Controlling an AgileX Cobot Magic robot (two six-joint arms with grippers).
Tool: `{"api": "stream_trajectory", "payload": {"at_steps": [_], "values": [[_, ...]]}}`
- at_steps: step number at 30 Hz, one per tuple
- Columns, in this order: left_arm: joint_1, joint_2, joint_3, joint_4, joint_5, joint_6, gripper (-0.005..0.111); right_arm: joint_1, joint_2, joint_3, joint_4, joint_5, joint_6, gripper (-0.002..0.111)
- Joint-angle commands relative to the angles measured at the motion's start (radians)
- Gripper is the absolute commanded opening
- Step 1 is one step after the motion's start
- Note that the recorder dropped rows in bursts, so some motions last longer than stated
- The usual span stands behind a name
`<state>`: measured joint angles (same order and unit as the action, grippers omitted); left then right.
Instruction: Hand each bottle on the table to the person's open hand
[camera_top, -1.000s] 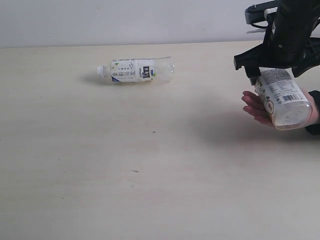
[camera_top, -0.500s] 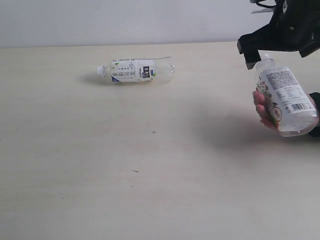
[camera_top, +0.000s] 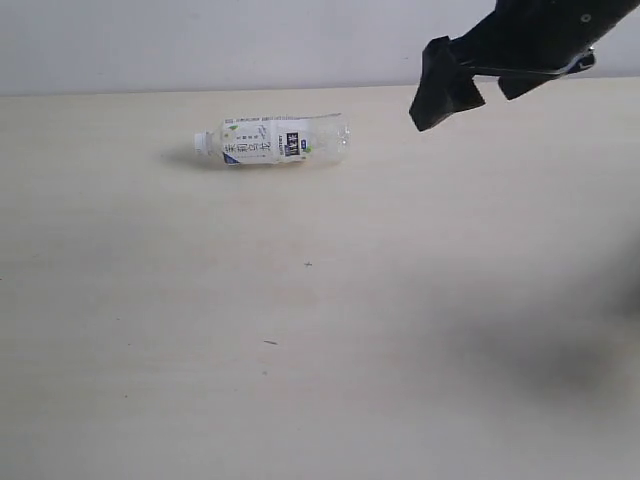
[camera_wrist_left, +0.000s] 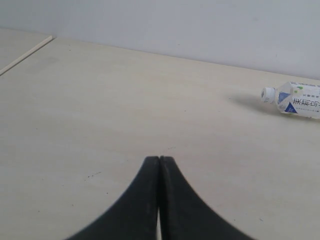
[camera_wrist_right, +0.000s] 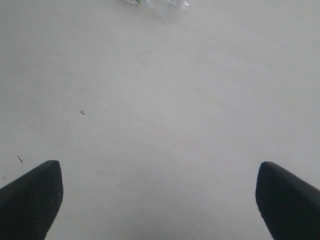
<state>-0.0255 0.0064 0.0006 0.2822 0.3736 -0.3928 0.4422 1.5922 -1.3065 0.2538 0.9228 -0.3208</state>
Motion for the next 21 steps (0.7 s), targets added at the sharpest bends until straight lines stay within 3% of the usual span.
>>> {"api": "stream_trajectory", "payload": {"at_steps": [1,6,11,17,19,21], "values": [[-0.006,-0.006,-0.001,0.0,-0.002,-0.004,0.0,0.076,-0.006,-0.007,0.033,-0.102,-0.161,0.099],[-0.006,-0.006,-0.001,0.0,-0.002,-0.004,0.0,0.152,0.034,-0.007,0.041,-0.363,-0.534,0.099],[-0.006,-0.006,-0.001,0.0,-0.002,-0.004,0.0,0.152,0.13,-0.007,0.047,-0.433,-0.739,0.099],[-0.006,-0.006,-0.001,0.0,-0.002,-0.004,0.0,0.152,0.145,-0.007,0.05,-0.461,-0.757,0.097],[-0.006,-0.006,-0.001,0.0,-0.002,-0.004,0.0,0.152,0.129,-0.007,0.05,-0.449,-0.716,0.093],[-0.006,-0.006,-0.001,0.0,-0.002,-0.004,0.0,0.152,0.109,-0.007,0.05,-0.425,-0.648,0.081]]}}
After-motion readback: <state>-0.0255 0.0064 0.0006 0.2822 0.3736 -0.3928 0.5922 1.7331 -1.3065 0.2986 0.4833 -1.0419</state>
